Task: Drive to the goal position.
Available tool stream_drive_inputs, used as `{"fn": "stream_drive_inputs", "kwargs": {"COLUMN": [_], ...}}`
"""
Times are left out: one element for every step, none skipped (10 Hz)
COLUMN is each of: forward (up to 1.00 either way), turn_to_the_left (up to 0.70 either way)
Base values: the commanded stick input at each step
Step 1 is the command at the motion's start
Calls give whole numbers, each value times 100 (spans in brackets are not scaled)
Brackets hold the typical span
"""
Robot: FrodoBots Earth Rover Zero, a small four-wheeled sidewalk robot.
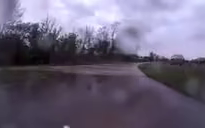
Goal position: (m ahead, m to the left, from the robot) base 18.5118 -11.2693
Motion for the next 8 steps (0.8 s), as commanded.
{"fn": "stream_drive_inputs", "kwargs": {"forward": [70, 70, 70, 70, 70, 70, 70, 70], "turn_to_the_left": [0, 0, 0, 0, 0, 0, 0, 0]}}
